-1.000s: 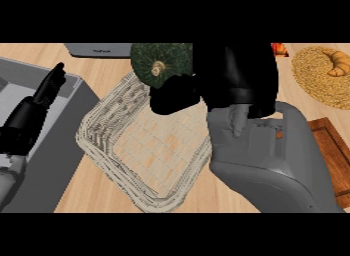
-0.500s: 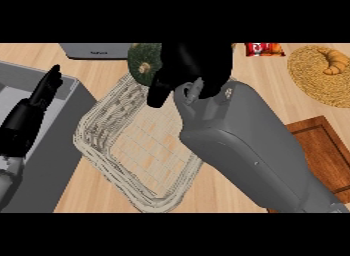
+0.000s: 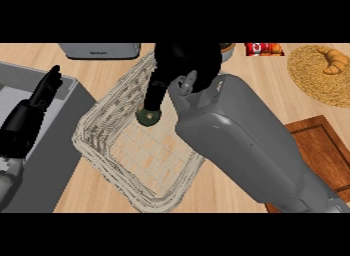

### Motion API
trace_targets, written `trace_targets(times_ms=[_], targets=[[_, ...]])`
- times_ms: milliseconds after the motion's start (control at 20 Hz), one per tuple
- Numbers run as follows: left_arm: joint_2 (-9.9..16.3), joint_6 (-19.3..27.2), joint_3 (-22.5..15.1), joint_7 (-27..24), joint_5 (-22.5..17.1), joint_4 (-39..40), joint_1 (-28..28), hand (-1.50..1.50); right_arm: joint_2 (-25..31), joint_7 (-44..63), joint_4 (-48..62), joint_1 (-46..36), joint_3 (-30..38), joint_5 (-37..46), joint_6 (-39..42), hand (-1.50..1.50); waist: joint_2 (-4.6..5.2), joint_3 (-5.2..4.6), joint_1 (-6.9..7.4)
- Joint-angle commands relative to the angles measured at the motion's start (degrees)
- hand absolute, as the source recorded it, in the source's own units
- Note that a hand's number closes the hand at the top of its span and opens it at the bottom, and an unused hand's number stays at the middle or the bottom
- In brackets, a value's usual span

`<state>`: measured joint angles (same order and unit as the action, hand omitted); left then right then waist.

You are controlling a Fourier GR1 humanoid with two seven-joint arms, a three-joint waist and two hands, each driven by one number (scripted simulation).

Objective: Pick the squash from the cutting board and place it in the basket

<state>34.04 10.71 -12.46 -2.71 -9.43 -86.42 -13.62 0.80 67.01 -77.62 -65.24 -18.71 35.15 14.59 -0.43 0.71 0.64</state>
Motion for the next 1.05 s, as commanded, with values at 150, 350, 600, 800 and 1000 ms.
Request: trace_targets(times_ms=[150, 350, 600, 800, 1000], targets=[[-0.9, -1.4, 1.0, -1.0, -0.2, 1.1, 0.3, 0.00, -0.8, 11.0, -1.4, -1.9, -1.9, -0.8, -8.6, -1.50, 0.21, -0.77, 0.05], [-0.4, -0.8, 0.9, 0.2, -0.6, 0.0, 0.0, 0.00, -0.8, 8.8, -4.1, -3.7, 6.5, 3.1, -17.7, -1.50, 0.07, -0.75, -0.10], [-1.4, 0.6, 0.6, 0.7, -1.0, -0.6, 1.3, 0.00, 0.1, 7.1, -9.5, 0.5, 14.2, 13.0, -24.1, -1.50, -0.19, -0.65, -2.11], [0.0, 0.3, 0.6, -0.3, -0.8, -1.2, 2.9, 0.00, 0.7, 7.1, -15.2, 5.4, 18.0, 18.8, -25.9, -1.50, -0.25, -0.67, -2.28], [0.5, 0.7, 1.7, 0.7, -1.3, -1.2, 3.0, 0.00, 3.2, 4.9, -27.2, 13.8, 22.9, 18.6, -21.9, -1.50, -0.28, -0.62, -3.11]])
